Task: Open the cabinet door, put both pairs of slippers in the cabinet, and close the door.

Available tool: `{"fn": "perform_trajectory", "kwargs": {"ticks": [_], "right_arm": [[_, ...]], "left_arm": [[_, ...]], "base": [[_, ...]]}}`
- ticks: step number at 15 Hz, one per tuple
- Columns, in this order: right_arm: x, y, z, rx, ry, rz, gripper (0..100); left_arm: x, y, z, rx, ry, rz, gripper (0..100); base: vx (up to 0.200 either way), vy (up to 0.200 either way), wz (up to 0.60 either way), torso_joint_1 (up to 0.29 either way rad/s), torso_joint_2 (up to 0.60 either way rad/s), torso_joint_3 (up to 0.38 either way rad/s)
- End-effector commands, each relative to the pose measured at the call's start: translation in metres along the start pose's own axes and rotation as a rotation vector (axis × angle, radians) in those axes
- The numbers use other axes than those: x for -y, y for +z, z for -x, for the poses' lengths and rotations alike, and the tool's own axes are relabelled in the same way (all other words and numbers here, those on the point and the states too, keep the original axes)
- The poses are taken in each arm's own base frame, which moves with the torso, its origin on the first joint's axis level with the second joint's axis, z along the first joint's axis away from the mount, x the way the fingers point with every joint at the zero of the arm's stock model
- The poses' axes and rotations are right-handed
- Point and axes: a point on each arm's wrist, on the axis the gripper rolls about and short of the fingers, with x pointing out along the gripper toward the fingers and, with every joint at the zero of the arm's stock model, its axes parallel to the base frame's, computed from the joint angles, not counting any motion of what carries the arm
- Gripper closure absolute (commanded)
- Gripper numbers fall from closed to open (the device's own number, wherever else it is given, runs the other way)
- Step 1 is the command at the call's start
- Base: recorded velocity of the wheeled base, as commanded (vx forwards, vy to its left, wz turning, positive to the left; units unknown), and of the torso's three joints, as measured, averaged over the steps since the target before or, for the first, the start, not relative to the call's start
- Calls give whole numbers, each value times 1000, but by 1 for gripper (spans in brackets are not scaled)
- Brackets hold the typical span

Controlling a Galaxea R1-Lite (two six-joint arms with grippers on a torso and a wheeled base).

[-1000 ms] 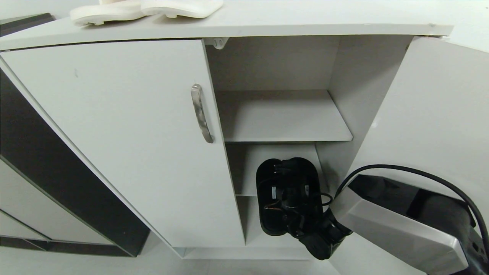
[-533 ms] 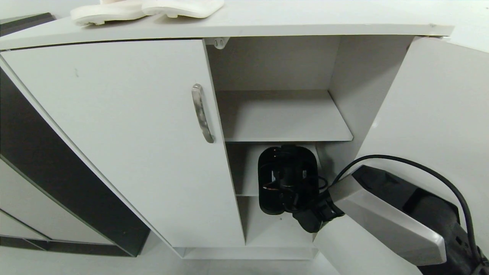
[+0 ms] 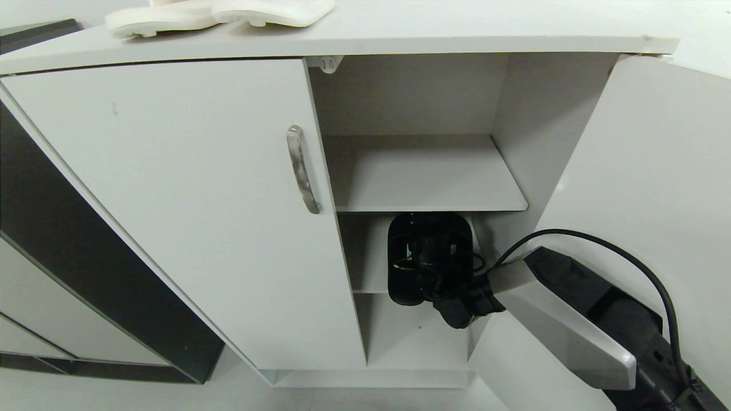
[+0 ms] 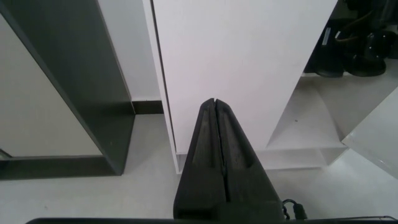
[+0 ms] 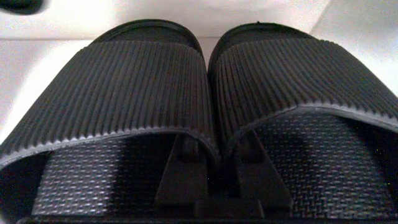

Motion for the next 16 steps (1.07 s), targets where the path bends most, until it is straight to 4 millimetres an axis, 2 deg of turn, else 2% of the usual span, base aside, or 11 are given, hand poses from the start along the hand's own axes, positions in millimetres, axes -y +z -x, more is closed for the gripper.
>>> {"fn": "perform_trajectory", "kwargs": {"ticks": [1, 12, 13, 16], "right_arm": [[0, -5, -4, -1, -3, 1, 100], [-1, -6, -8, -3, -4, 3, 100], [-2, -7, -8, -4, -2, 3, 0], [-2, -8, -6, -10, -1, 11, 0]], "left_arm": [[0, 0, 0, -1, 0, 0, 100], [0, 0, 0, -1, 2, 1, 100], [0, 0, 0, -1, 2, 1, 100], [0, 0, 0, -1, 3, 1, 100]], "base": [[0, 0, 0, 0, 0, 0], [0, 0, 0, 0, 0, 0], [0, 0, 0, 0, 0, 0], [0, 0, 0, 0, 0, 0]]}}
